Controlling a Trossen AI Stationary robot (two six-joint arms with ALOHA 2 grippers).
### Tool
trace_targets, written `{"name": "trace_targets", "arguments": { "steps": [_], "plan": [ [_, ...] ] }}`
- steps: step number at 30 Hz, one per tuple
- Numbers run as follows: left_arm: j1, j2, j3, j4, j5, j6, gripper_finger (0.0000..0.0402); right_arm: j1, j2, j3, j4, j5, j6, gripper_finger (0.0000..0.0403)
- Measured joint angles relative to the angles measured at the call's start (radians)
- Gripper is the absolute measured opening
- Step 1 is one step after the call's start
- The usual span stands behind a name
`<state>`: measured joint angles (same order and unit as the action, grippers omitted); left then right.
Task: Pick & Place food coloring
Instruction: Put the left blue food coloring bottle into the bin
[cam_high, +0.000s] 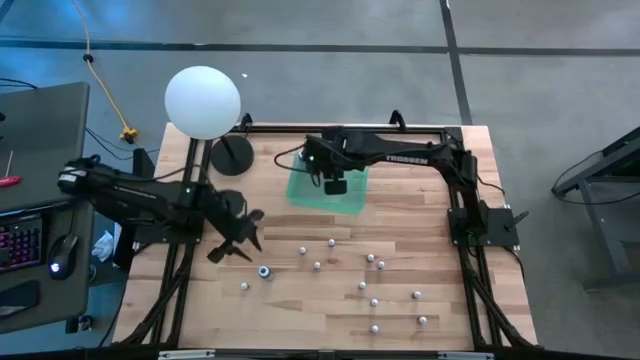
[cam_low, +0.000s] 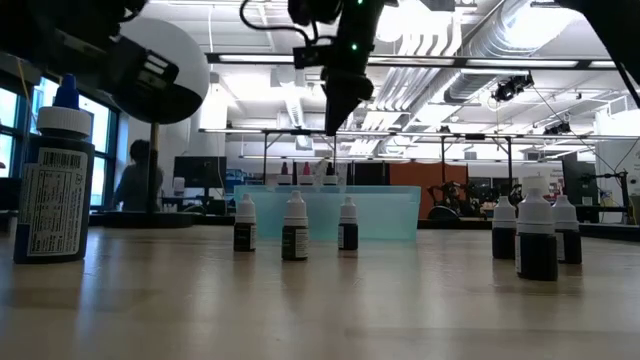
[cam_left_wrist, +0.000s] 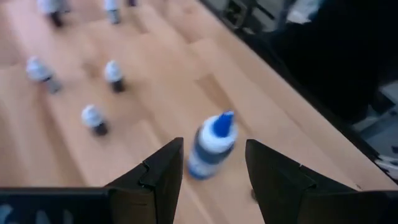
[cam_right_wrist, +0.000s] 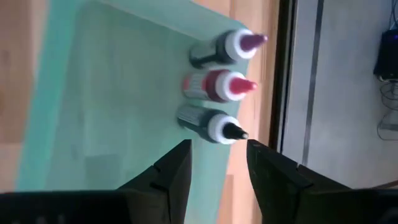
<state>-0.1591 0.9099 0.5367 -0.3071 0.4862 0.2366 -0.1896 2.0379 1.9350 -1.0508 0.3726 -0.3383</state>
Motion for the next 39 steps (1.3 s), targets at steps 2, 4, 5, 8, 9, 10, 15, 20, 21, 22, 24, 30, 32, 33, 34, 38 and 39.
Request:
{"name": "trace_targets", "arguments": {
  "steps": [2,4,5,8,9,10,15,20,21,22,24,30,32,33,34,38,39],
  "plan": [
    [-0.042,0.015,-0.011,0.048,-0.013,0.003,0.0172,0.019,-0.001,0.000,0.000,-0.001,0.022,0.0148],
    [-0.077,0.034,-0.021,0.080,-0.051,-0.002,0.0172,0.034,-0.001,0.000,-0.003,-0.002,0.036,0.0149],
    [-0.093,0.047,-0.023,0.101,-0.076,-0.005,0.0172,0.040,-0.001,0.000,-0.003,-0.002,0.046,0.0149],
    [-0.132,0.083,-0.026,0.127,-0.128,-0.012,0.0172,0.060,-0.001,0.000,-0.003,-0.008,0.078,0.0146],
    [-0.143,0.097,-0.026,0.144,-0.131,-0.013,0.0172,0.066,-0.001,0.000,-0.003,-0.007,0.090,0.0145],
    [-0.153,0.111,-0.026,0.158,-0.131,-0.014,0.0172,0.071,-0.001,0.000,-0.004,-0.005,0.098,0.0145],
    [-0.185,0.171,-0.026,0.236,-0.156,-0.013,0.0172,0.091,-0.001,0.001,-0.007,-0.008,0.107,0.0148],
    [-0.189,0.190,-0.026,0.261,-0.206,-0.013,0.0140,0.101,-0.001,0.001,-0.010,-0.009,0.139,0.0147],
    [-0.188,0.190,-0.026,0.260,-0.206,-0.013,0.0128,0.102,-0.001,0.001,-0.013,-0.009,0.148,0.0146],
    [-0.189,0.190,-0.026,0.256,-0.206,-0.014,0.0113,0.104,-0.001,0.001,-0.016,-0.009,0.155,0.0145],
    [-0.189,0.190,-0.026,0.256,-0.205,-0.014,0.0082,0.107,-0.001,0.001,-0.027,-0.009,0.157,0.0143],
    [-0.189,0.190,-0.023,0.264,-0.242,-0.017,0.0014,0.121,-0.001,0.001,-0.035,0.007,0.140,0.0135],
    [-0.188,0.190,-0.001,0.257,-0.305,-0.031,0.0024,0.131,-0.005,0.001,-0.061,0.038,0.135,0.0131],
    [-0.188,0.187,0.020,0.254,-0.339,-0.034,0.0031,0.136,-0.011,0.001,-0.089,0.056,0.128,0.0129],
    [-0.184,0.185,0.045,0.251,-0.368,-0.029,0.0036,0.142,-0.019,0.001,-0.119,0.081,0.124,0.0127],
    [-0.118,0.185,0.169,0.181,-0.397,0.069,0.0040,0.161,-0.082,0.001,-0.260,0.200,0.196,0.0119],
    [-0.090,0.187,0.202,0.163,-0.397,0.099,0.0039,0.165,-0.102,0.001,-0.301,0.223,0.234,0.0118]
  ]
}}
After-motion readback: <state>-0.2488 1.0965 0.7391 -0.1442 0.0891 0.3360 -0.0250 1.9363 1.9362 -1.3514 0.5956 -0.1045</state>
